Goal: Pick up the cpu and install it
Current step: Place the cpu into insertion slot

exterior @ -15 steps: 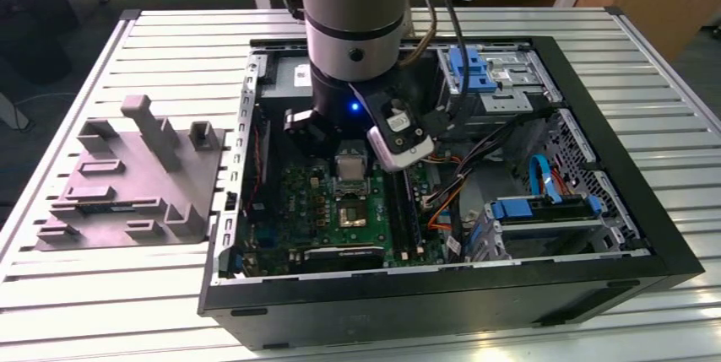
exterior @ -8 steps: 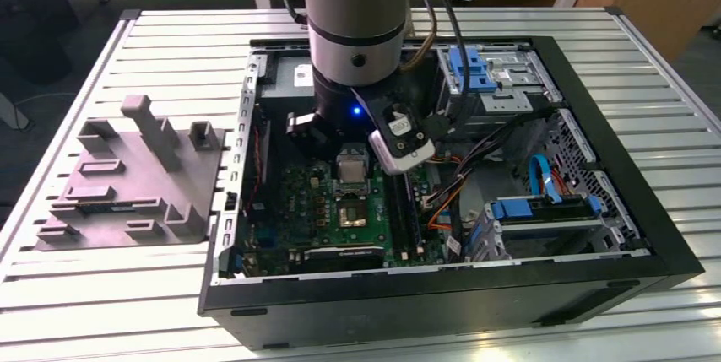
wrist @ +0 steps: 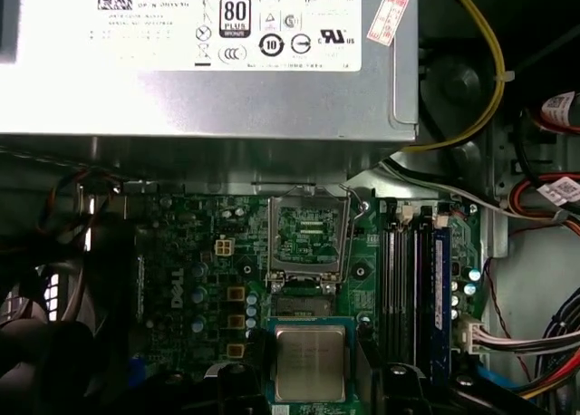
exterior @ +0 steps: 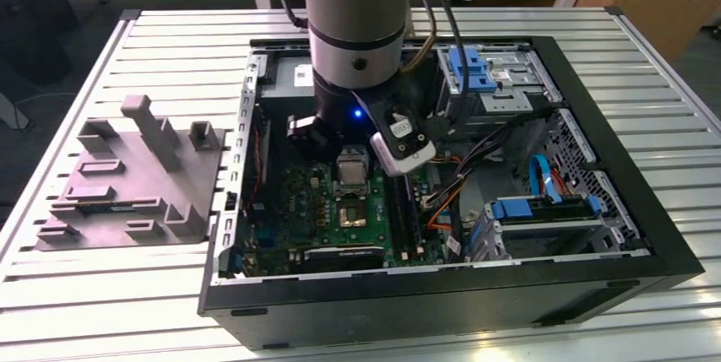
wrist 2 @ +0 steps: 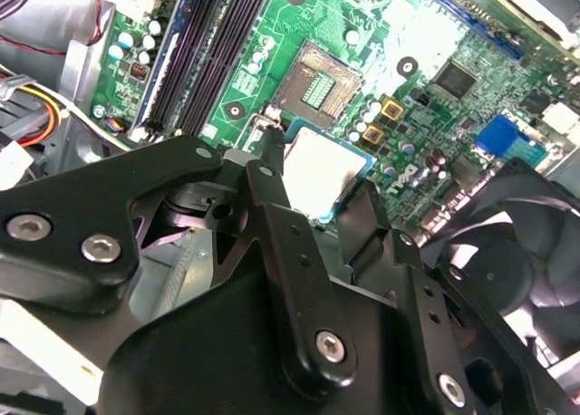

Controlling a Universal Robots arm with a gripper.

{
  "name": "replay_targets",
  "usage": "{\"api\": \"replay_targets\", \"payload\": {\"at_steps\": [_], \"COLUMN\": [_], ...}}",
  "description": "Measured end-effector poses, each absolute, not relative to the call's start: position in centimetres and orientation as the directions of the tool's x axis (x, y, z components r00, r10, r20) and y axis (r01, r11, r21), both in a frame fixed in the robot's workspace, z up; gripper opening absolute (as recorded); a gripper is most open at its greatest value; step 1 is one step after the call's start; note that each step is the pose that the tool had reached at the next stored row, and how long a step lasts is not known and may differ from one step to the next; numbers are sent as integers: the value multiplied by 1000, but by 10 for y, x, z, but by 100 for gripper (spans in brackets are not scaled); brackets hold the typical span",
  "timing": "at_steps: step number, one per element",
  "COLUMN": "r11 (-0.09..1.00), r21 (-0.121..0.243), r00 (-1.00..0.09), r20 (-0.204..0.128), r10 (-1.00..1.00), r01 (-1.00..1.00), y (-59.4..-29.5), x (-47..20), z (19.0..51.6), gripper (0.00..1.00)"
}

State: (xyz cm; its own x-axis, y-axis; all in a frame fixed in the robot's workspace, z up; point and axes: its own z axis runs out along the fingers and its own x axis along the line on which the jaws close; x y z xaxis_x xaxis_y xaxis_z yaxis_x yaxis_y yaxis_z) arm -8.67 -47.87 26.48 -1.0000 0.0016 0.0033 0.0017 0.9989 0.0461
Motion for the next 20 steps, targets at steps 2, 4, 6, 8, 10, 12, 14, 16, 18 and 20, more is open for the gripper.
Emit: {"api": "replay_targets", "payload": {"at_steps": [2, 4, 6, 8, 10, 12, 14, 16, 18, 20], "r11": [999, 999, 999, 999, 999, 999, 999, 999, 999, 999], "r21": [46, 46, 46, 46, 46, 46, 46, 46, 46, 46], "r00": [-1000, -1000, -1000, -1000, -1000, -1000, -1000, -1000, -1000, -1000], "r20": [3, 3, 3, 3, 3, 3, 3, 3, 3, 3], "r10": [3, 4, 4, 5, 5, 5, 5, 5, 6, 6], "r01": [4, 4, 4, 5, 5, 5, 5, 6, 6, 6], "y": [-479, -479, -479, -480, -480, -480, -481, -482, -483, -483], "x": [-87, -87, -87, -86, -86, -86, -86, -86, -86, -86], "z": [261, 258, 254, 250, 247, 243, 239, 236, 232, 228], "gripper": [47, 47, 47, 47, 47, 47, 47, 47, 47, 47]}}
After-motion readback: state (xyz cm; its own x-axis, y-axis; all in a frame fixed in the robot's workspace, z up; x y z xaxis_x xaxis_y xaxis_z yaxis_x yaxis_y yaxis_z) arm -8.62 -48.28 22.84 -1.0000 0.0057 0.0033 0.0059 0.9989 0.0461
